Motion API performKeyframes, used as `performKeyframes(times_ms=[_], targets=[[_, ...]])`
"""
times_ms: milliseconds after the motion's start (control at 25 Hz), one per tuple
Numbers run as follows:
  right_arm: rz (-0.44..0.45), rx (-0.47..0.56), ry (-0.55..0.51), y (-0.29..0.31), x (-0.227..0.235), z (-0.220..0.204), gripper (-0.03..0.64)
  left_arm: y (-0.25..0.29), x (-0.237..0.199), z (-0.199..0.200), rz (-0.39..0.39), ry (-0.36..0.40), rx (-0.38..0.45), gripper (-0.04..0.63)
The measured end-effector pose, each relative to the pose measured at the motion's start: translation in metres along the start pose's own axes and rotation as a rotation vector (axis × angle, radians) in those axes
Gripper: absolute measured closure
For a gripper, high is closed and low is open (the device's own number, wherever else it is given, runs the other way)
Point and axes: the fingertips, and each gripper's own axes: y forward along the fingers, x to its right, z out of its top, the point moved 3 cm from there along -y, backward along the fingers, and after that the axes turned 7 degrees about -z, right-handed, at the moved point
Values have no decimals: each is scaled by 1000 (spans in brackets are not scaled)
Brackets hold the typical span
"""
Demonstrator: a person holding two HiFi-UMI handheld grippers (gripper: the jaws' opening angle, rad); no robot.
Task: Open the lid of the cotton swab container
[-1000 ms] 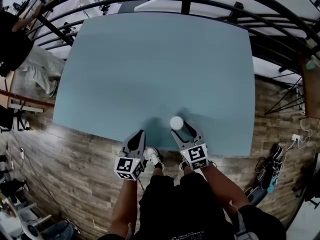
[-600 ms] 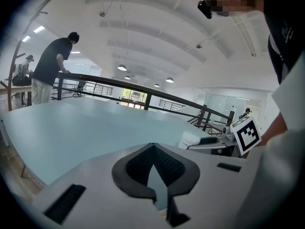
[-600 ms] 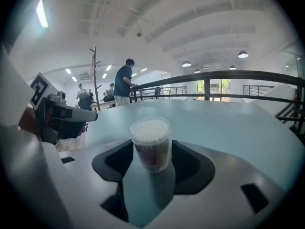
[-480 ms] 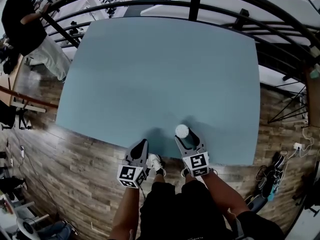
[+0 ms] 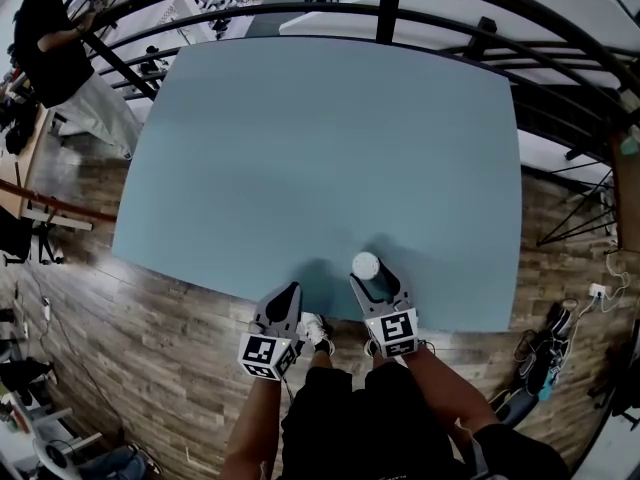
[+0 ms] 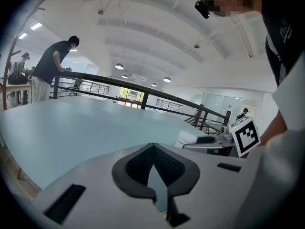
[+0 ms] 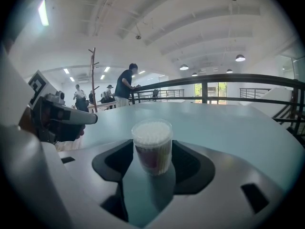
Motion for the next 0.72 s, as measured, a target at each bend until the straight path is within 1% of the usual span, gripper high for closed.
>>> performKeyframes(times_ms=[240,720], targets=[[-17,7,4,4,-1,2,377,-2,1,-6,-12,-5,-24,591],[24,15,-36,2,3,4,385,1,4,-4,-16,9,-19,591]])
